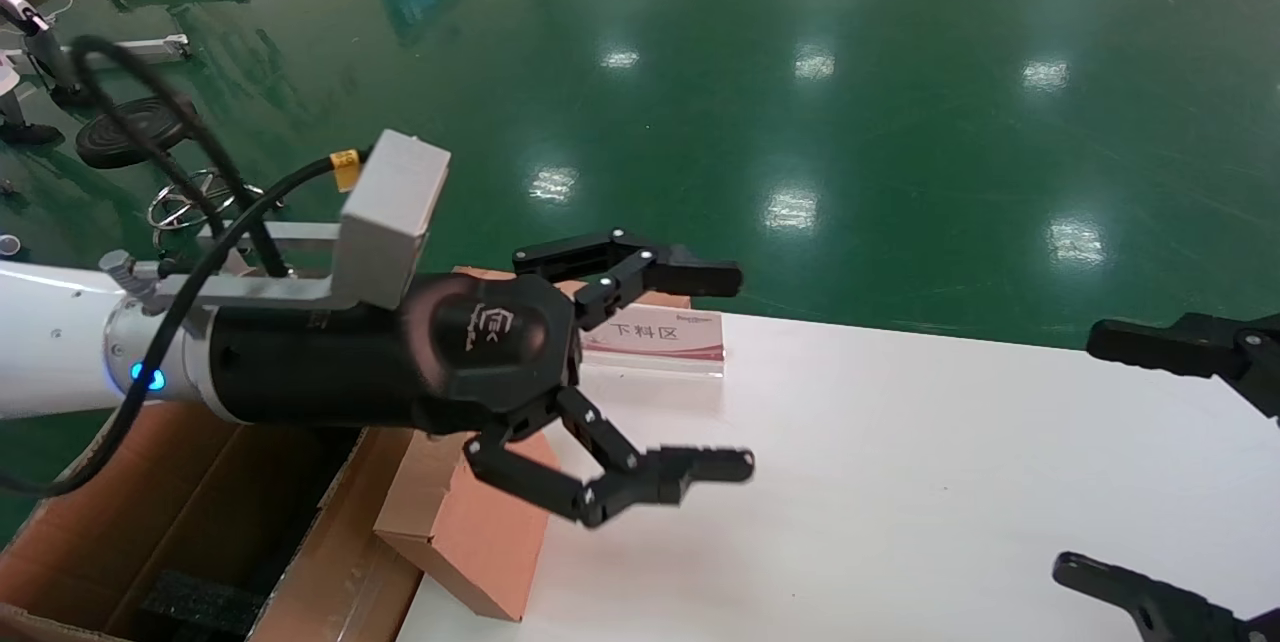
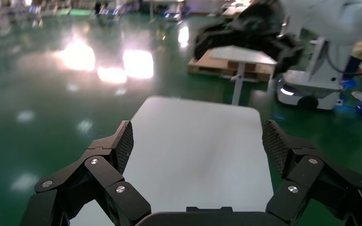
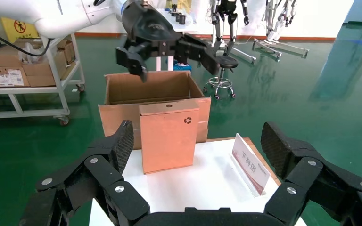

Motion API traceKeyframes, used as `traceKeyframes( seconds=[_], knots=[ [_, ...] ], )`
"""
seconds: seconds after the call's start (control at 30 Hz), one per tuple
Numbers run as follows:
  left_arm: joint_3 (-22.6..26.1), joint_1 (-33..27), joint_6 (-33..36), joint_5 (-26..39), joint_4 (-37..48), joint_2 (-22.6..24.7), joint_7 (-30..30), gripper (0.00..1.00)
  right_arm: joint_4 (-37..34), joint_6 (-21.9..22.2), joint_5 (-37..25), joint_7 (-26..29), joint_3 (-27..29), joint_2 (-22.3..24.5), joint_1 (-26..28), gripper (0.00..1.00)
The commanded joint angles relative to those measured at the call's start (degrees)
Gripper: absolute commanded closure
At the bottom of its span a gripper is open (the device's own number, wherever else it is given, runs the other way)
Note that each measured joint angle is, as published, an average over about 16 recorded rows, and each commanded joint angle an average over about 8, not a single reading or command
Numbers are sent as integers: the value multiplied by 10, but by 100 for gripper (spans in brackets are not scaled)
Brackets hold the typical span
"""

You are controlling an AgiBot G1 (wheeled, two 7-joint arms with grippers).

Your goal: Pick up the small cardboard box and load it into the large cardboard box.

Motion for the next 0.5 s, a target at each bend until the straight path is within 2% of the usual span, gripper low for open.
traceKeyframes(
  seconds=[0.03,0.2,0.5],
  knots=[
    [0,4,-12,3,-3,-7,-11,0,0,0,0,0,0,0,0,0],
    [22,-6,-44,46,-19,-42,-105,0,0,0,0,0,0,0,0,0],
    [88,-87,-61,165,-32,-82,-356,0,0,0,0,0,-1,0,0,0]
  ],
)
